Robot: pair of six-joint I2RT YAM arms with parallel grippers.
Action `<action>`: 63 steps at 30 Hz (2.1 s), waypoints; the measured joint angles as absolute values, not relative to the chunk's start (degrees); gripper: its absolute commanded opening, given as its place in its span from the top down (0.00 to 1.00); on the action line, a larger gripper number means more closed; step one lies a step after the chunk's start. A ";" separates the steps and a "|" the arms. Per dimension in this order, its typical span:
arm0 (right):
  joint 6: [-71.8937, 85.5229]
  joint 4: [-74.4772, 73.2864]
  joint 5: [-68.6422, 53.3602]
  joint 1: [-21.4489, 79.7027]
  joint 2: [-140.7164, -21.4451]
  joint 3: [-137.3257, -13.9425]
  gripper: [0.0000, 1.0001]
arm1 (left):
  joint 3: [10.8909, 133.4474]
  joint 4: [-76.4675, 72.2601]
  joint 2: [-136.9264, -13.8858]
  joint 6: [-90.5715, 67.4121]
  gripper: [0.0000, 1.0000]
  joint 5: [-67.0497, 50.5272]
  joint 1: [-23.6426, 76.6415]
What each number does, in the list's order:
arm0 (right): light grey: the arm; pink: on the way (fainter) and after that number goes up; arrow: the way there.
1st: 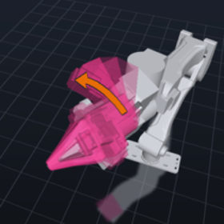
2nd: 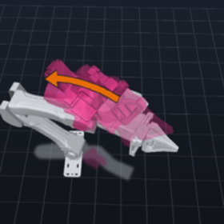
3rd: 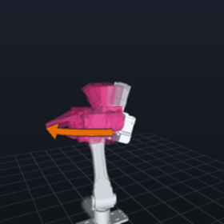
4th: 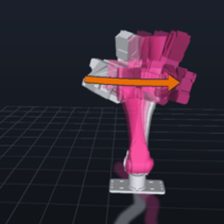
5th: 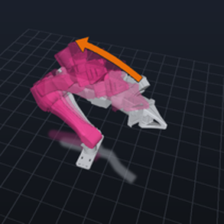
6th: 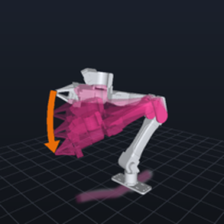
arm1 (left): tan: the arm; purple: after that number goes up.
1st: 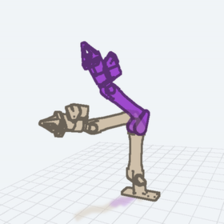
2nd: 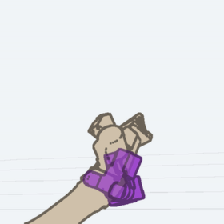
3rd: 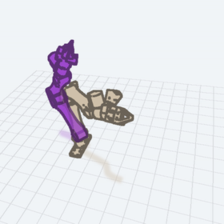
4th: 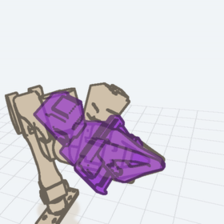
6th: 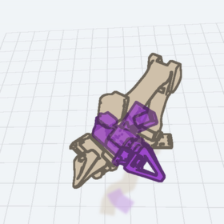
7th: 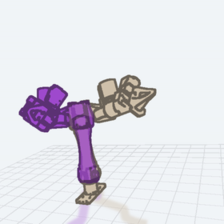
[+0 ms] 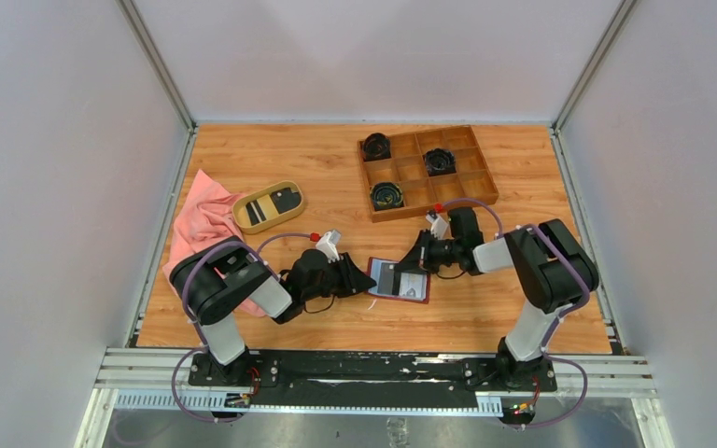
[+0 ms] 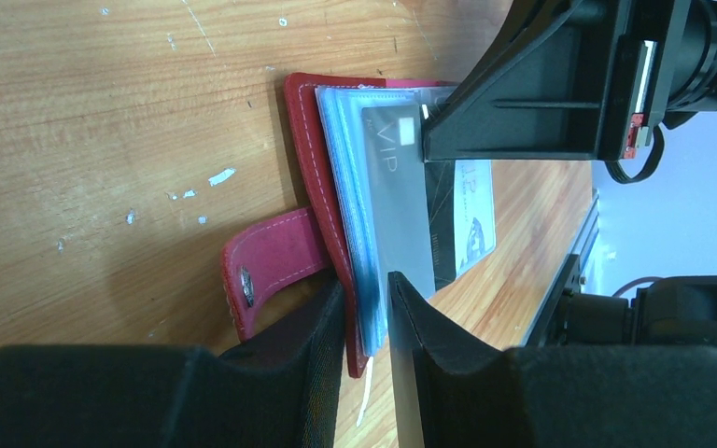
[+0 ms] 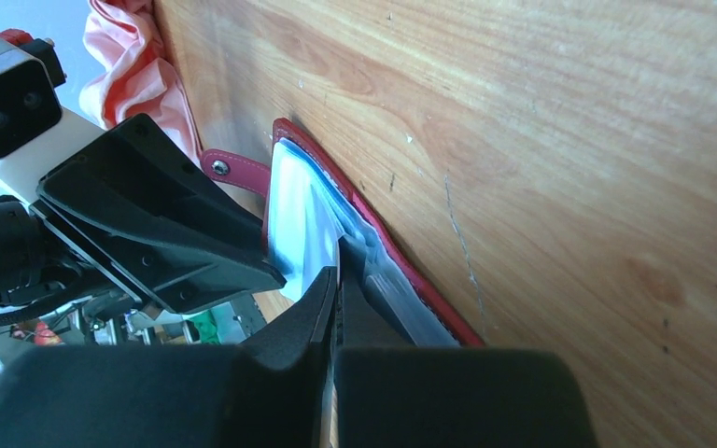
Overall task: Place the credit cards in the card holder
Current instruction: Insert the credit card into the card holder.
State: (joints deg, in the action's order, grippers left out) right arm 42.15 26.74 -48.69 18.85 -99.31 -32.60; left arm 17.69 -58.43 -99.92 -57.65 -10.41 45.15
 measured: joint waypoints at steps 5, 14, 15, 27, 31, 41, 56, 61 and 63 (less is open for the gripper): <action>43.70 28.60 -49.93 19.11 -101.03 -33.01 1.00 | 17.69 -58.50 -99.94 -57.67 0.69 -10.46 45.12; 44.12 30.02 -52.14 19.14 -101.67 -33.06 1.00 | 15.44 -61.41 -98.54 -58.89 0.46 -11.20 44.73; 44.16 30.24 -52.45 19.14 -101.89 -33.06 1.00 | 14.92 -61.14 -97.73 -58.81 0.41 -11.22 44.60; 44.62 31.88 -56.25 19.00 -104.84 -33.76 0.80 | 11.99 -49.50 -82.63 -54.48 0.35 -9.82 43.88; 43.00 29.67 -56.07 19.00 -103.74 -34.26 0.72 | 11.99 -47.75 -81.03 -53.54 0.35 -9.85 43.88; 37.80 21.82 -54.63 19.00 -100.55 -36.53 0.54 | 11.99 -46.15 -79.92 -52.90 0.36 -9.89 43.88; 24.18 2.98 -47.40 23.18 -96.44 -45.69 0.25 | 11.99 -46.11 -79.22 -52.64 0.37 -10.04 43.88; 17.76 -3.11 -43.88 24.45 -93.60 -47.40 0.25 | 11.70 -46.02 -77.84 -52.03 0.37 -9.98 43.88; 14.92 -5.30 -42.85 24.47 -91.79 -47.90 0.27 | 11.44 -45.67 -76.86 -51.51 0.37 -9.87 43.88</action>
